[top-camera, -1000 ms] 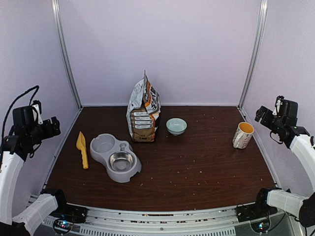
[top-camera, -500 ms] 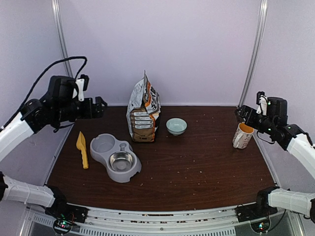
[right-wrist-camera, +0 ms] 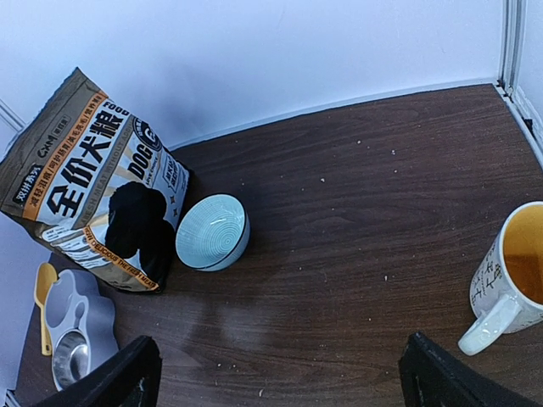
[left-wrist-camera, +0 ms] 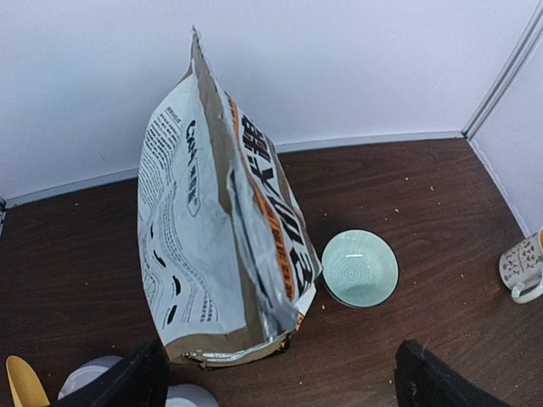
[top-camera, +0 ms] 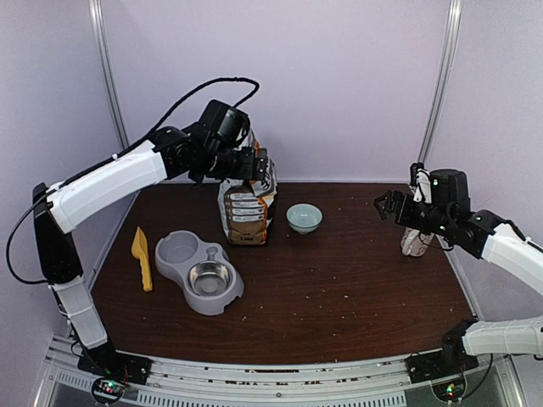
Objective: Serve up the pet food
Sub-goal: Move the pet food bag to the center of the board.
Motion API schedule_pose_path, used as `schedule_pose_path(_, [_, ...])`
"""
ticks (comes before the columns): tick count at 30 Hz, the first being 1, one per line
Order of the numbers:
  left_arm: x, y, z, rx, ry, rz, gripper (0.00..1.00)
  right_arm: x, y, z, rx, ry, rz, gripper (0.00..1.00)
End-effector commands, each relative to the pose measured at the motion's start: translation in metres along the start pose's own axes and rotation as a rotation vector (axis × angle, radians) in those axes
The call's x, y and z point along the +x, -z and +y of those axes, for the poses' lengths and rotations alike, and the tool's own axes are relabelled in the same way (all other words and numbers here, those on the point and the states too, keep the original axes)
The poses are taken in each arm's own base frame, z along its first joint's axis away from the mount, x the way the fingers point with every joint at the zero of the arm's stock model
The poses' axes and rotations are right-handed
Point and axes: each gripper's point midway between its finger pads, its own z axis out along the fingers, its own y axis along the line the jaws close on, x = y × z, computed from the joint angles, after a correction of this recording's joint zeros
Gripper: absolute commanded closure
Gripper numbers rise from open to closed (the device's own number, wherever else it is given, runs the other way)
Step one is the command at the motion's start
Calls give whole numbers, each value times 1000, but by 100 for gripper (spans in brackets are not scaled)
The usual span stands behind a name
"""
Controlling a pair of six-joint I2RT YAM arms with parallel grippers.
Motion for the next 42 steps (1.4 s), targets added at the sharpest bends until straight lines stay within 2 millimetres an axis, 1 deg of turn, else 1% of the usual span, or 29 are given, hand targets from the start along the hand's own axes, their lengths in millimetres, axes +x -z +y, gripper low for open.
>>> schedule_pose_path(1, [-2,-21,6,-92,-52,21,10,-15,4,7,0,-10,-46,0])
schedule_pose_path(3, [-3,-29,6,-110,-55,31,19,-15,5,7,3,-6,-48,0])
schedule_pose_path(5, [-4,-35,7,-114,-47,34,30,-16,6,7,4,-6,-51,0])
schedule_pose_path(11, [-8,-40,8,-129,-51,20,61,-14,4,7,8,-4,-45,0])
schedule_pose_path(12, [-9,-39,9,-136,-55,18,65,-14,4,6,10,-4,-43,0])
schedule_pose_path(13, [-9,-40,11,-145,-60,17,66,-14,3,6,10,-4,-44,0])
schedule_pose_path(16, [-12,-40,17,-171,-67,7,67,-15,3,8,5,-3,-42,0])
schedule_pose_path(19, [-14,-44,28,-185,-50,9,68,-18,3,11,-1,0,-45,0])
schedule_pose_path(20, [-16,-45,31,-187,-44,8,71,-18,3,11,0,1,-45,0])
schedule_pose_path(22, [-19,-45,32,-180,-42,5,84,-18,4,12,-2,3,-44,0])
schedule_pose_path(23, [-21,-45,28,-157,-48,3,91,-19,5,12,-3,6,-46,0])
schedule_pose_path(25, [-22,-45,18,-107,-59,5,100,-20,6,12,-1,10,-46,0])
schedule_pose_path(29, [-25,-35,12,-77,-56,-5,100,-22,9,14,0,19,-44,0])
schedule_pose_path(33, [-30,-13,2,-48,-36,-29,100,-24,12,17,-6,28,-39,0])
schedule_pose_path(36, [-31,4,-15,3,-27,-57,100,-24,13,21,-13,39,-27,0])
schedule_pose_path(38, [-28,16,-29,42,-19,-61,100,-25,13,23,-15,44,-23,0])
schedule_pose_path(42, [-19,30,-55,106,-13,-58,100,-26,14,29,-25,51,-20,0])
